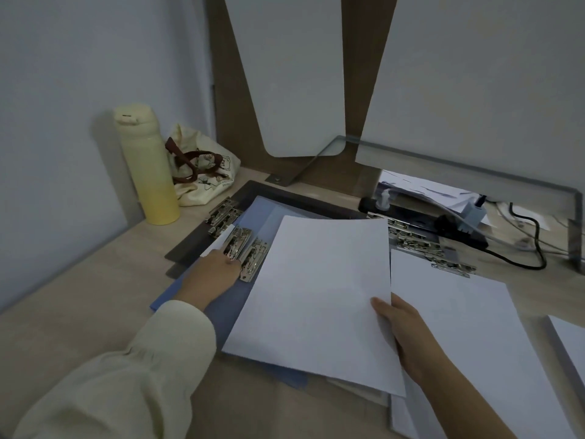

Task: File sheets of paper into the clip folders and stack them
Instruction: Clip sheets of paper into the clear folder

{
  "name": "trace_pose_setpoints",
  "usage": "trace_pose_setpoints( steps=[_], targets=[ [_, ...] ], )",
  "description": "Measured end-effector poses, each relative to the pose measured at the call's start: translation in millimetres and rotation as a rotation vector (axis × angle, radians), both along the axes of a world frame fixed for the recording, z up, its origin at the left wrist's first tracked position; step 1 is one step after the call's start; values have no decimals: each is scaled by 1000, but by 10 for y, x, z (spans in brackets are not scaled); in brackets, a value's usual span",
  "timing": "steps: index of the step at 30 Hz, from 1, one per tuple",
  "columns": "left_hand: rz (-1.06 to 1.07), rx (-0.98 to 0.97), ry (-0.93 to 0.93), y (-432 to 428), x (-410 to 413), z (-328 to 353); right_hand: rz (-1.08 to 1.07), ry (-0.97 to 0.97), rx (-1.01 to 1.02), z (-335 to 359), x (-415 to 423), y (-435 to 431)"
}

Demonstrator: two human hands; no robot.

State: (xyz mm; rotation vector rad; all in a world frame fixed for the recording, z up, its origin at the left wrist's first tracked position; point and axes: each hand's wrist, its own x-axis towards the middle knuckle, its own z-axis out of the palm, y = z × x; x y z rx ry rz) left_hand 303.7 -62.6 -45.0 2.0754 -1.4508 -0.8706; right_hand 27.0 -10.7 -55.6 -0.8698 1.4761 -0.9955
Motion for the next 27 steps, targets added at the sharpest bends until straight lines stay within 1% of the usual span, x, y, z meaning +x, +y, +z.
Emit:
trace_pose_setpoints(
  steps=[2,6,7,11,13,15,19,21,23,24,25,27],
  targets=[
    [23,22,134,-7,38,38,1,11,19,-39,2,1],
    [95,109,532,4,147,22,-13,41,15,-83,-3,-3],
    [96,118,600,10,163,2,-14,45,15,-90,-3,-4],
    [134,121,772,26,158,-48,-10,24,15,-95,-14,2],
    [146,99,787,34,147,-76,-5,-1,12,-84,-23,10],
    [121,71,763,39,151,-140,-11,-13,9,-84,-34,16],
    [65,79,667,61,139,-231,-47,-19,-1,-106,-57,28],
    [70,77,693,56,143,-218,-51,-34,-4,-103,-65,38],
    [42,138,787,41,117,-135,-47,-43,-4,-94,-75,44],
    [18,181,798,13,107,-97,-45,-43,-4,-95,-81,42],
    [-9,226,774,-19,87,-47,-42,-37,-2,-97,-85,40],
    [-15,280,663,-89,39,76,-31,-22,3,-101,-84,42]
  ],
)
